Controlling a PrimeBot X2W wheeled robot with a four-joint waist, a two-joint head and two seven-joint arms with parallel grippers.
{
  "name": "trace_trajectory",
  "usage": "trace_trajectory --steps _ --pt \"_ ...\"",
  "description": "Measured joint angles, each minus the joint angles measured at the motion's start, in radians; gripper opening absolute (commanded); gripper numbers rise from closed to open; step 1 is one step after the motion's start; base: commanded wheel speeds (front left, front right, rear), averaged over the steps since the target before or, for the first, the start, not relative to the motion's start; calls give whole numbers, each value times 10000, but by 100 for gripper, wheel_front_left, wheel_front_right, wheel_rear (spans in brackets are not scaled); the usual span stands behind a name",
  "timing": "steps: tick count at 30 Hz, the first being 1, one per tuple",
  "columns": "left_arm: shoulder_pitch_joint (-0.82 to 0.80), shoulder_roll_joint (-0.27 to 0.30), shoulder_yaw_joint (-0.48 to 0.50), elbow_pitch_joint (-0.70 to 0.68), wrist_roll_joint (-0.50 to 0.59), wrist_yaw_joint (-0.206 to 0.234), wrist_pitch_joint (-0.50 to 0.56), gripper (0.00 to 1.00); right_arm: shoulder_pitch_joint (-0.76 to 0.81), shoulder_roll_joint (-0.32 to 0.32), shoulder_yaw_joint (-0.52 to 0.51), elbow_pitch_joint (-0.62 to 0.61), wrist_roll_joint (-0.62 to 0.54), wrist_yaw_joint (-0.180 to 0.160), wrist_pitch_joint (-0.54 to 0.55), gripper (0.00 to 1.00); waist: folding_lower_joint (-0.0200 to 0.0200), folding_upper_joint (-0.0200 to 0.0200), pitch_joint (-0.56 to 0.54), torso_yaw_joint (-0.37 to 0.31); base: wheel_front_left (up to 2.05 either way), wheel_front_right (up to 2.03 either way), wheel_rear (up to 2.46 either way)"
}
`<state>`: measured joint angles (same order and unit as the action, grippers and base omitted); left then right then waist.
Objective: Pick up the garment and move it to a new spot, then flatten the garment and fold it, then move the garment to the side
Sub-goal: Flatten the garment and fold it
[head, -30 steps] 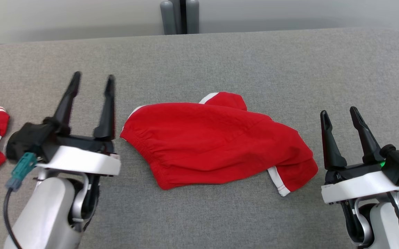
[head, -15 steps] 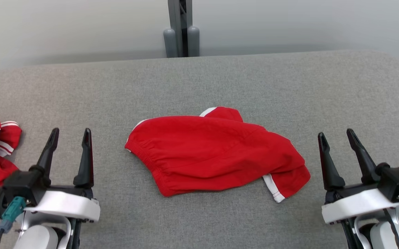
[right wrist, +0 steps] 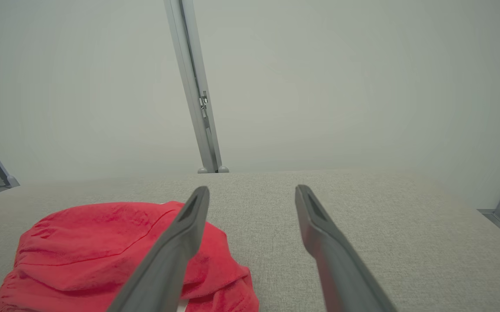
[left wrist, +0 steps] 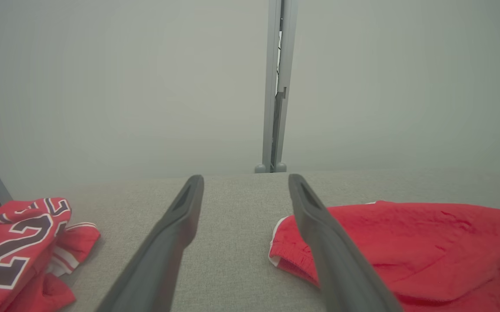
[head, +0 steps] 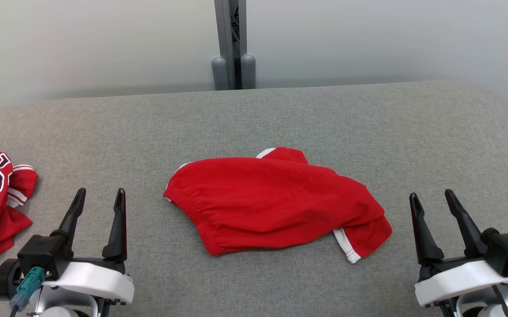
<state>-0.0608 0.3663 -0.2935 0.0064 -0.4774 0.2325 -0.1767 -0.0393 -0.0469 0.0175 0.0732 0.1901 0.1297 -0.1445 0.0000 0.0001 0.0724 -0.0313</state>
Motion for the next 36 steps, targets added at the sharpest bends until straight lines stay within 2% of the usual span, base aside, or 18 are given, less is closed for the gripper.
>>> trace_trajectory --steps 17,21,30,36 --pt "-174 -15 -360 -25 -2 -75 196 100 -125 0 224 -17 46 0 23 100 0 0 140 -97 0 0 0" --pt "-286 -167 -813 192 -255 -403 788 100 -154 0 288 -15 46 0 21 100 0 0 226 -161 0 0 0" --pt "-392 -767 -2111 1860 -1164 -1630 2552 100 -419 0 606 21 130 0 -75 100 0 0 639 -460 0 0 0" --pt "-789 -1041 -2305 2786 -1465 -2171 2638 100 -564 0 619 92 132 0 -163 100 0 0 886 -658 0 0 0"
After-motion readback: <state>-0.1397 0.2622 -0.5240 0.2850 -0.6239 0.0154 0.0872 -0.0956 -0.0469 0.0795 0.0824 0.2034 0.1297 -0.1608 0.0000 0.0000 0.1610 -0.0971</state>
